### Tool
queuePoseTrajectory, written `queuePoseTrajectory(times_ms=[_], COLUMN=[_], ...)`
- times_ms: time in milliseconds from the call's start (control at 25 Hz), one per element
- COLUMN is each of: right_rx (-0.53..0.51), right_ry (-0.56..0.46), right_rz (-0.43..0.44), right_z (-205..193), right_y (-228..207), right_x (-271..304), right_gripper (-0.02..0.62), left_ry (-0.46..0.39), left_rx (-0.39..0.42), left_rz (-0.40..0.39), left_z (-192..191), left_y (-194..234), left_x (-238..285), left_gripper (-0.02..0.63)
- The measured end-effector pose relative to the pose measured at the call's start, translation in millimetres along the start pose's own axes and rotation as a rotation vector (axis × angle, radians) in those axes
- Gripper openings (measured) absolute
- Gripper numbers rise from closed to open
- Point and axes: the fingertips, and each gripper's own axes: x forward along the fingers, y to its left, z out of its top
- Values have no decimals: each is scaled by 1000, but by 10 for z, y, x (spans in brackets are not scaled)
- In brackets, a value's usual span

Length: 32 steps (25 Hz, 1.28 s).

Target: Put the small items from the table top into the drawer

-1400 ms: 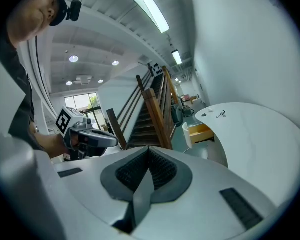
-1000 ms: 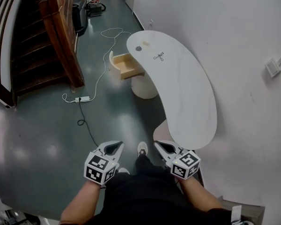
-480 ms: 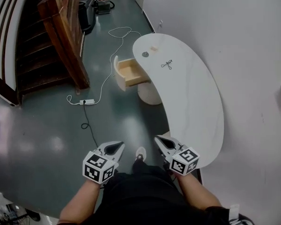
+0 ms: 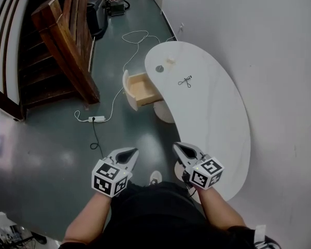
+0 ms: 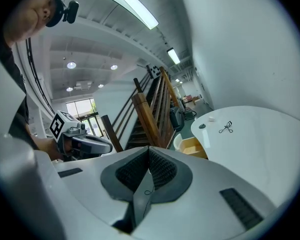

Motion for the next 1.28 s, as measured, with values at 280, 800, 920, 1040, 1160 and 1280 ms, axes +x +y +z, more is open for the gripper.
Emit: queuePoseTrajectory(times_ms=[280,800,920,1040,1160,1280], right_rx=[23,19,16,9,8,0], right_ry=[24,40,37,42,47,54], right_rz=[19,-2,-19,-37,-56,-74], right_z=[11,92,148,207,301,420], right_y=[-334,-700,-777,-869,-970,-1083], right_x=[90,274,370,523,740,1014], right_gripper=[-2,-2,-2,-2,-2,-2], left_ry=[28,59,52,40,31,35], left_rx=[7,12,21,30,36,41], left_rz=[-16,-17,-32,-47,-58,-66], left_z=[215,391,491,621,757,865], left_y=[-32,273,392,564,809,1115], left_x=[382,708,799,915,1028,1161], left_gripper=[14,14,14,14,14,14])
